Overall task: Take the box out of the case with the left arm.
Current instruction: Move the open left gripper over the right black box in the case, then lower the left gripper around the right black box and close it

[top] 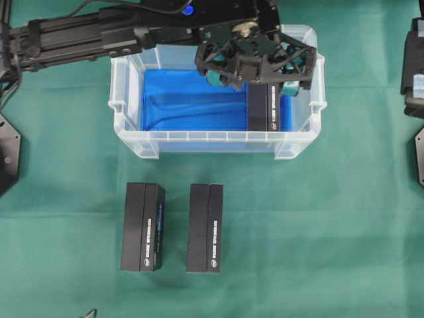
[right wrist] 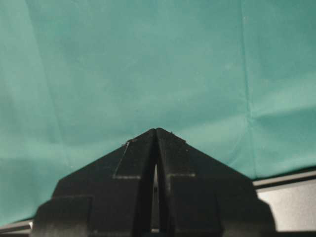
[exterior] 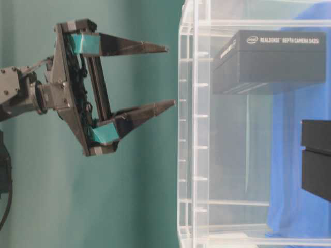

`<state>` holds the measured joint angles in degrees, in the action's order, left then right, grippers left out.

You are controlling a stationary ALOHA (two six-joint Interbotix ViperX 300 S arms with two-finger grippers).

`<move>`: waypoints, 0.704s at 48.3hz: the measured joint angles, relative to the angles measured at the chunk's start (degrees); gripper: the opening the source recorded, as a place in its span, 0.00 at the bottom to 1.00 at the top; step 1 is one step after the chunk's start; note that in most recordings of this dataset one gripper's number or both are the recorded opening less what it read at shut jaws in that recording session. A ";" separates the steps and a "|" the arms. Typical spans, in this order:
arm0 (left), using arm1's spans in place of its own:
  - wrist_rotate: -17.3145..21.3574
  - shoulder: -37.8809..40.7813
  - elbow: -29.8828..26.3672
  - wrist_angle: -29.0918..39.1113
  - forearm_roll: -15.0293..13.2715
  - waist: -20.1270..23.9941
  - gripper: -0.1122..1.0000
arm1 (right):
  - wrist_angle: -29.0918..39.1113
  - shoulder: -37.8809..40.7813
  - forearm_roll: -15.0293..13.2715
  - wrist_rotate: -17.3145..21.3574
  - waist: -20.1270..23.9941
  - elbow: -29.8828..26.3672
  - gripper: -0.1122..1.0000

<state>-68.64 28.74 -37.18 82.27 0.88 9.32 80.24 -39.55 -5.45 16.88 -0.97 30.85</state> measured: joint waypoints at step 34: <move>-1.58 2.29 -2.46 0.53 0.00 0.70 0.86 | -0.09 0.00 0.00 0.00 0.00 0.18 0.10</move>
<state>-70.22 31.03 -39.64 82.79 0.88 10.02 80.16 -39.55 -5.45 16.88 -0.97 31.03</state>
